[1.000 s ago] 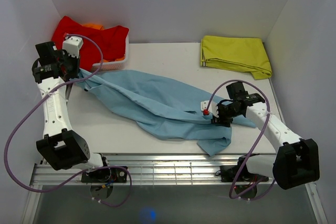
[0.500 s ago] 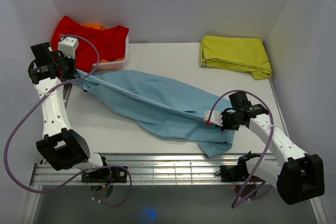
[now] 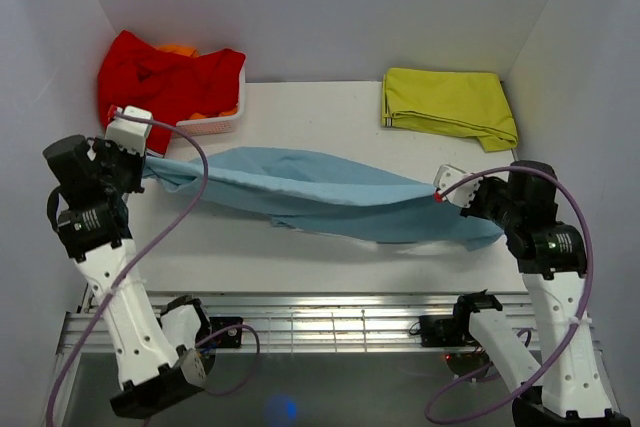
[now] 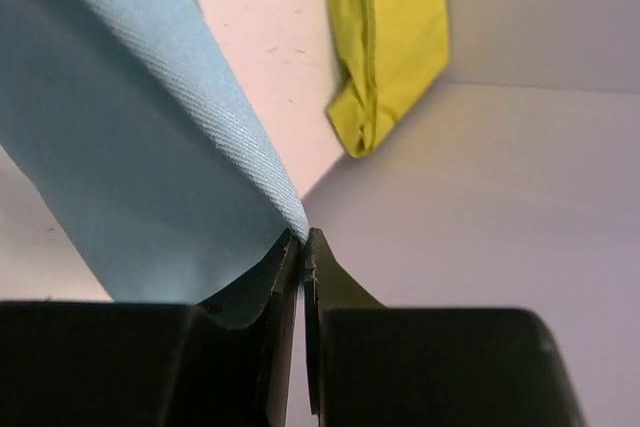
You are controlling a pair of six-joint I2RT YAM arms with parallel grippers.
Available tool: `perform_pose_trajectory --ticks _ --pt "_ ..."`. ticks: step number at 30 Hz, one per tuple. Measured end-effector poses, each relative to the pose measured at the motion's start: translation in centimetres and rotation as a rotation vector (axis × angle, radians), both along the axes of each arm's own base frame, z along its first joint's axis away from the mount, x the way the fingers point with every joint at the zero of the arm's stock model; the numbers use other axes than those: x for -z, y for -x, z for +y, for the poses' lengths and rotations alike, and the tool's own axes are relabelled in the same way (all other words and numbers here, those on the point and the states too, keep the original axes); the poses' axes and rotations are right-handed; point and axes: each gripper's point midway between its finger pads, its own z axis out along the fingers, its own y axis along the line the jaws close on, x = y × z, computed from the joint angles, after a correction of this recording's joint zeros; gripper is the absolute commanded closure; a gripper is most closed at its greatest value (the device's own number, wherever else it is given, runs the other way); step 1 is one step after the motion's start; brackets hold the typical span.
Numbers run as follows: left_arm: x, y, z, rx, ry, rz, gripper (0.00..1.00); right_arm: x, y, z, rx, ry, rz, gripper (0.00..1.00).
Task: Fold and stack the trousers
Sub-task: Flatten the trousers out
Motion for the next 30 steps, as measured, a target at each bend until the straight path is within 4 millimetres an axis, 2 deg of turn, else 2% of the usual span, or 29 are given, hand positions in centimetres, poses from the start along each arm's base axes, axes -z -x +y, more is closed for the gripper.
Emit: perform_pose_trajectory --ticks 5,9,12,14,17,19,21,24,28,30 --pt "-2.6 4.0 -1.8 -0.013 -0.046 -0.128 1.00 -4.5 1.1 -2.1 0.120 0.004 -0.169 0.92" --pt "-4.7 6.1 -2.6 -0.028 -0.064 -0.207 1.00 -8.1 1.8 -3.4 0.189 0.008 -0.303 0.92" --pt "-6.5 6.8 -3.0 -0.030 -0.074 -0.254 1.00 -10.4 1.6 -4.0 0.228 0.006 -0.387 0.92" --pt "-7.4 7.0 -3.1 -0.030 -0.080 -0.277 1.00 -11.3 1.1 -4.3 0.246 0.004 -0.419 0.92" --pt "-7.3 6.4 -2.8 -0.032 -0.070 -0.270 1.00 -11.5 -0.9 -4.3 0.258 0.004 -0.439 0.92" --pt "-6.5 4.9 -2.2 -0.033 -0.053 -0.241 1.00 -10.2 -3.1 -4.1 0.257 0.008 -0.420 0.92" --pt "-4.3 2.4 -1.2 -0.029 -0.020 -0.177 1.00 -8.1 -5.8 -3.7 0.247 0.014 -0.377 0.92" --pt "0.8 -2.2 0.4 -0.018 0.067 -0.036 1.00 -4.3 -10.7 -2.6 0.215 0.014 -0.282 0.92" --pt "8.0 -8.6 2.5 -0.030 0.211 0.146 1.00 1.6 -18.1 -0.7 0.170 -0.010 -0.139 0.92" --pt "11.2 -11.3 3.2 -0.040 0.273 0.210 1.00 3.3 -21.2 0.1 0.156 -0.026 -0.100 0.92"
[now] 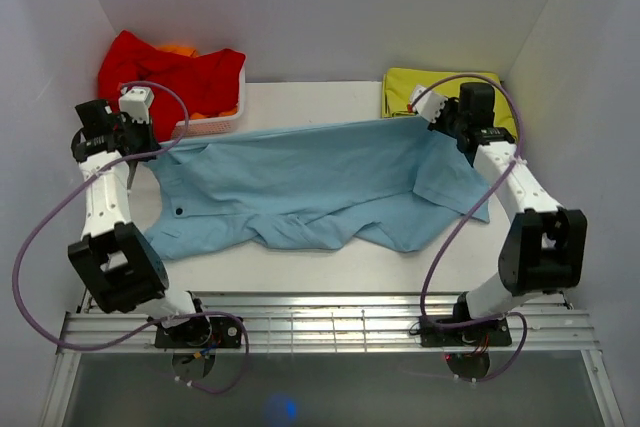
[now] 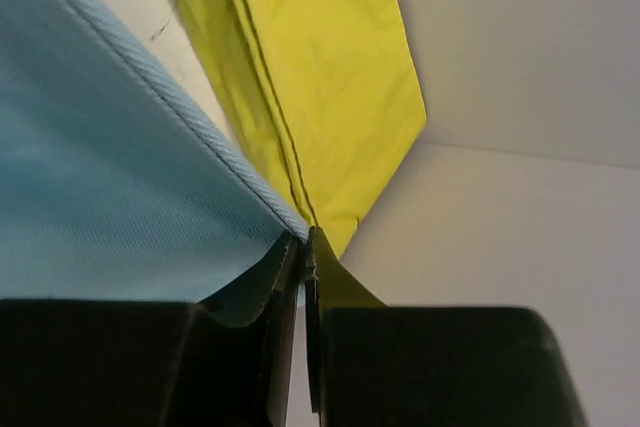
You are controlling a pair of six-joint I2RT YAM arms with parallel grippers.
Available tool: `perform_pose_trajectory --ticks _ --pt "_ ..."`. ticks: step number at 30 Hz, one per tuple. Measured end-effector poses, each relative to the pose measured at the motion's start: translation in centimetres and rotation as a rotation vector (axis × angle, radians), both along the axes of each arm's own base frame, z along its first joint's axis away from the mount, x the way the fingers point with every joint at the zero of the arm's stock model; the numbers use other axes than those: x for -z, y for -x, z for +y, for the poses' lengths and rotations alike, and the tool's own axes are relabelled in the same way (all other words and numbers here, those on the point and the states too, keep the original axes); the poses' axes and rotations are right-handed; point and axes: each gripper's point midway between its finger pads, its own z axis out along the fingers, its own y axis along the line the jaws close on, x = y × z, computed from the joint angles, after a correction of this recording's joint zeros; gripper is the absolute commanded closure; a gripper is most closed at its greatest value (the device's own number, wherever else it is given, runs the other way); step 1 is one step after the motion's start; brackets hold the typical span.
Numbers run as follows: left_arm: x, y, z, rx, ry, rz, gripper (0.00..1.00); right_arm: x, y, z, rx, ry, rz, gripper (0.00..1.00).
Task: Fold and stack the trousers
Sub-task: Flatten the trousers out
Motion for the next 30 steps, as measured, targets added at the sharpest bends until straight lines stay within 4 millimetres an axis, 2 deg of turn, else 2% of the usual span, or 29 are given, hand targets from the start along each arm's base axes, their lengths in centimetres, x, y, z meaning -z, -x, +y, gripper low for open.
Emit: perform_pose_trajectory --ticks 2,4,6,8,10,12,14,17,18,20,22,23,24,25,27,28,29,30 --pt "2.4 -2.2 0.4 -0.008 0.055 0.053 1.00 1.3 -3.3 0.8 -0.011 -0.027 0.027 0.92" --pt "3.4 -4.6 0.8 -0.008 0.089 0.060 1.00 1.9 -5.6 1.3 -0.012 -0.041 0.036 0.92" --pt "3.8 -6.7 1.2 -0.003 0.102 0.044 1.00 2.3 -6.8 1.7 -0.012 -0.056 0.037 0.92" --pt "3.7 -7.7 1.5 0.002 0.103 0.028 1.00 2.5 -6.9 1.9 -0.018 -0.059 0.041 0.92" --pt "2.8 -8.4 1.6 0.008 0.097 0.002 1.00 2.0 -6.9 2.0 -0.022 -0.063 0.031 0.92" --pt "0.8 -9.2 1.7 0.016 0.093 -0.035 1.00 0.7 -7.2 1.8 -0.030 -0.075 0.016 0.92" --pt "-2.2 -10.4 1.6 0.034 0.087 -0.103 1.00 -1.5 -7.7 1.4 -0.035 -0.094 -0.013 0.92" --pt "-7.0 -11.2 0.6 0.086 0.089 -0.218 1.00 -7.5 -7.9 0.1 -0.049 -0.133 -0.123 0.92" --pt "-8.0 -11.0 0.2 0.105 0.087 -0.243 1.00 -9.3 -7.2 -0.3 -0.056 -0.141 -0.158 0.92" --pt "-9.7 -9.7 -0.7 0.143 0.072 -0.275 1.00 -12.8 -4.4 -1.2 -0.077 -0.138 -0.214 0.92" --pt "-10.5 -7.5 -1.3 0.173 0.029 -0.293 1.00 -14.6 0.1 -1.7 -0.111 -0.103 -0.255 0.92" --pt "-10.4 -5.7 -1.5 0.183 -0.002 -0.294 1.00 -14.7 2.0 -1.9 -0.125 -0.081 -0.265 0.92" --pt "-9.9 -3.6 -1.7 0.187 -0.030 -0.282 1.00 -14.2 4.9 -2.0 -0.147 -0.043 -0.270 0.92" --pt "-9.3 -1.7 -1.8 0.191 -0.064 -0.273 1.00 -13.2 6.9 -1.9 -0.163 -0.017 -0.252 0.92" --pt "-6.8 2.3 -1.7 0.193 -0.129 -0.232 1.00 -10.2 11.0 -1.6 -0.206 0.033 -0.202 0.92" --pt "-5.3 4.6 -1.5 0.194 -0.175 -0.206 1.00 -7.9 12.8 -1.3 -0.233 0.058 -0.164 0.92" --pt "-3.7 6.1 -1.4 0.197 -0.204 -0.178 1.00 -5.8 14.0 -1.2 -0.250 0.070 -0.118 0.92" --pt "-1.7 8.0 -1.4 0.203 -0.240 -0.145 1.00 -2.5 15.4 -1.0 -0.269 0.076 -0.043 0.92"
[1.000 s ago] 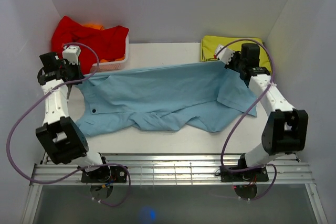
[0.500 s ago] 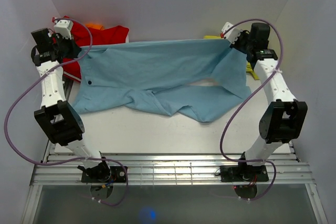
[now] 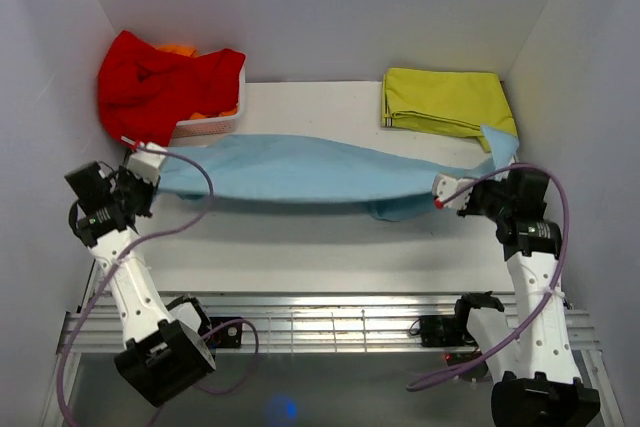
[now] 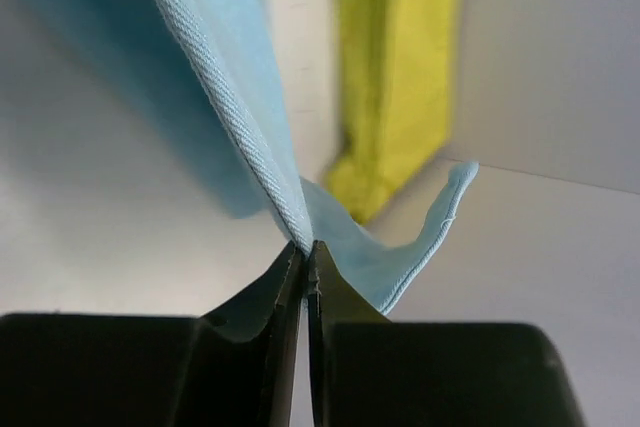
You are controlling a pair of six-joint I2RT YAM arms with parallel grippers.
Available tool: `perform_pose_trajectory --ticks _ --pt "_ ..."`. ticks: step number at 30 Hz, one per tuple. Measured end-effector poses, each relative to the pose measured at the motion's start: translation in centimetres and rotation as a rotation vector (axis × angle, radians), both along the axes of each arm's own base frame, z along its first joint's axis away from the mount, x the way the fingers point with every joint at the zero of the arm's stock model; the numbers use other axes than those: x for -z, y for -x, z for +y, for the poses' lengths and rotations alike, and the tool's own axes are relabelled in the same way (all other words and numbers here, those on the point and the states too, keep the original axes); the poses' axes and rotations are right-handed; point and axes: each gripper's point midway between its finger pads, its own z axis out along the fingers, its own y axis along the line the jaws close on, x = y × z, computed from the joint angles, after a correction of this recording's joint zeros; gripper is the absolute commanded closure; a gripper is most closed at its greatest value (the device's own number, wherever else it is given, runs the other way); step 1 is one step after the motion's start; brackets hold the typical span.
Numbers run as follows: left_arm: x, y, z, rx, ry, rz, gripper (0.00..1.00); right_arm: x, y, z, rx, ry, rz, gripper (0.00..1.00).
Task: Fold and stack the trousers
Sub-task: Flatten the trousers out
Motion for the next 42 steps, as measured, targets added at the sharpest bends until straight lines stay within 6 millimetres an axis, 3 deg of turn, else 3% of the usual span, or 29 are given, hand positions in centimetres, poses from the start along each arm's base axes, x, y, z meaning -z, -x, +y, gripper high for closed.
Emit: perform_pose_trajectory --ticks 4,6,8,9,10,12,13,14,17,20,21,23,24,27,30,33,37,42 --pt "9.8 6.2 -0.9 0.028 -0.067 0.215 1.00 11.9 5.6 0.3 -0.079 0.080 0.303 0.92" --pt "14.1 8.8 -1.8 0.068 -0.059 0.346 0.98 15.8 8.8 0.6 -0.128 0.108 0.426 0.91" --pt "17.1 11.2 -2.4 0.105 -0.046 0.463 0.87 17.5 11.0 0.8 -0.164 0.129 0.480 0.72" --pt "17.7 12.0 -2.6 0.128 -0.037 0.507 0.79 17.6 11.7 0.8 -0.179 0.141 0.486 0.55" --pt "17.9 12.5 -2.8 0.152 -0.030 0.539 0.63 17.6 12.1 0.9 -0.185 0.147 0.487 0.32" --pt "17.5 13.0 -3.0 0.200 -0.008 0.588 0.52 17.0 12.4 0.9 -0.190 0.157 0.471 0.05" --pt "16.7 13.0 -3.1 0.223 0.012 0.605 0.43 16.7 12.4 0.8 -0.183 0.152 0.476 0.05" --pt "15.6 12.4 -3.0 0.244 0.023 0.599 0.40 16.1 12.3 0.8 -0.179 0.148 0.480 0.06" --pt "11.3 9.8 -2.2 0.276 0.040 0.540 0.34 12.6 10.4 0.7 -0.123 0.078 0.519 0.07" --pt "6.9 6.2 -1.0 0.296 0.032 0.429 0.32 7.7 6.1 0.4 -0.050 -0.024 0.482 0.02" --pt "5.9 5.3 -0.8 0.300 0.035 0.403 0.32 6.5 4.8 0.1 -0.021 -0.060 0.478 0.01" --pt "4.8 3.7 -0.6 0.296 0.079 0.373 0.35 4.6 1.3 -0.4 0.046 -0.163 0.497 0.13" --pt "4.7 3.0 -0.6 0.293 0.113 0.370 0.35 4.6 1.2 -0.6 0.054 -0.167 0.496 0.13" --pt "6.6 1.4 -0.8 0.259 0.236 0.419 0.37 5.8 -2.3 -1.5 0.157 -0.281 0.604 0.29" --pt "9.7 0.0 -1.7 0.242 0.305 0.482 0.38 7.9 -6.0 -3.1 0.298 -0.393 0.712 0.35" --pt "12.7 0.3 -4.2 0.244 0.329 0.576 0.37 9.8 -9.3 -6.0 0.459 -0.505 0.775 0.36" --pt "15.6 1.1 -7.5 0.262 0.315 0.665 0.35 12.3 -10.4 -9.9 0.674 -0.626 0.827 0.34" --pt "18.1 2.5 -7.5 0.213 0.297 0.741 0.32 15.7 -9.7 -12.6 0.867 -0.706 0.894 0.26"
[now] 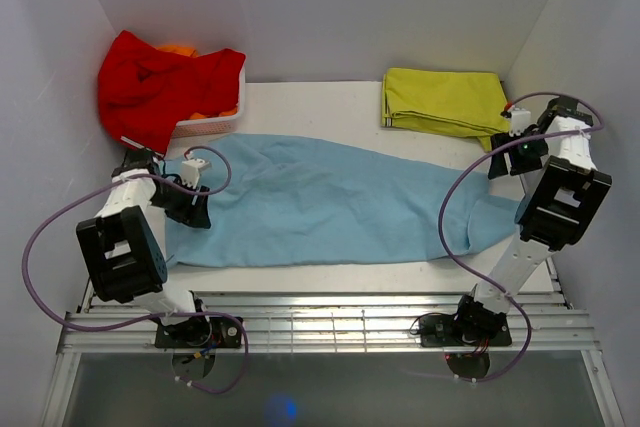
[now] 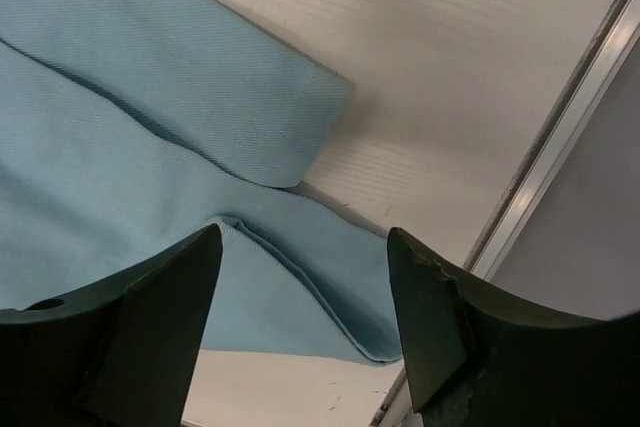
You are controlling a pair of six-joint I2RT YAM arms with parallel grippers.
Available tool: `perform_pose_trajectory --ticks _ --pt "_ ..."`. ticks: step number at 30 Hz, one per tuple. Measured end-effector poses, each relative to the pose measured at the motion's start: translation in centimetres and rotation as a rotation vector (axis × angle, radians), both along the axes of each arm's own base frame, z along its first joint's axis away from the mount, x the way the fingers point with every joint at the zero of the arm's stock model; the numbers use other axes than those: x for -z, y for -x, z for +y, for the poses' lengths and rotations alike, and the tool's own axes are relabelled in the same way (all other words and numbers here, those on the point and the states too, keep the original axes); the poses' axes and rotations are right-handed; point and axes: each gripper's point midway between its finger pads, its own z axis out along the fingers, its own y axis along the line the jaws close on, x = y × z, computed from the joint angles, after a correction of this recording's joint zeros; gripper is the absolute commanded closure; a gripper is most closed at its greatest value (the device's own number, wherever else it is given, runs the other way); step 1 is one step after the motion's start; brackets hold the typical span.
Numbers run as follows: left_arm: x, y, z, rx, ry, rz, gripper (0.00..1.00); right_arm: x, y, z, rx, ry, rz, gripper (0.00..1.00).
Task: Fold and stack the trousers
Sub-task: Flatten the trousers out
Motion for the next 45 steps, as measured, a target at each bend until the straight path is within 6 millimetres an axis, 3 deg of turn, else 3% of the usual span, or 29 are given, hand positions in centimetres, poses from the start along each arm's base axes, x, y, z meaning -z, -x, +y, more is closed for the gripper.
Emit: perform_pose_trajectory --ticks 6,11,15,17,18,19,22,26,29,33,38,40,43,44,45 --pt "4.3 3.4 1.3 0.035 -0.109 0.098 0.33 4.2 1.5 0.1 0.042 0.010 0.103 0.38" --pt "4.6 3.2 3.3 0.029 -0.155 0.092 0.37 7.6 4.8 0.3 -0.023 0.038 0.185 0.47" --pt "4.6 2.3 6.3 -0.050 -0.128 0.123 0.41 6.9 6.1 -0.2 -0.080 0.093 0.166 0.75" --pt "4.7 2.0 8.1 -0.087 -0.129 0.128 0.42 6.8 6.4 -0.5 -0.092 0.109 0.167 0.70" --pt "4.7 1.8 8.9 -0.099 -0.136 0.127 0.42 6.8 6.3 -0.6 -0.093 0.112 0.166 0.59" --pt "4.6 1.7 9.5 -0.104 -0.144 0.126 0.40 6.7 6.3 -0.7 -0.091 0.108 0.169 0.55" --pt "4.5 1.5 10.8 -0.102 -0.180 0.121 0.37 5.8 4.8 -0.7 -0.075 0.085 0.138 0.42" --pt "4.4 1.4 11.2 -0.083 -0.200 0.111 0.35 2.7 1.5 0.5 -0.004 -0.021 0.028 0.41" --pt "4.3 1.3 11.2 -0.082 -0.205 0.102 0.34 1.7 0.1 2.1 0.065 -0.121 -0.014 0.41" --pt "3.9 1.4 11.1 -0.086 -0.216 0.077 0.32 2.4 0.1 4.6 0.102 -0.204 0.021 0.41" --pt "2.7 0.6 11.6 -0.100 -0.250 0.014 0.32 5.7 1.3 7.7 0.103 -0.261 0.126 0.42" --pt "2.8 0.5 11.7 -0.106 -0.255 0.005 0.32 6.7 1.7 8.6 0.105 -0.277 0.162 0.47" --pt "3.4 0.8 11.6 -0.113 -0.253 0.011 0.32 6.8 1.3 8.8 0.109 -0.271 0.159 0.64" --pt "3.6 0.9 11.5 -0.116 -0.252 0.016 0.32 6.9 1.3 8.9 0.111 -0.272 0.159 0.81" --pt "3.7 1.0 11.5 -0.121 -0.252 0.019 0.32 7.0 1.2 8.9 0.109 -0.270 0.158 0.89"
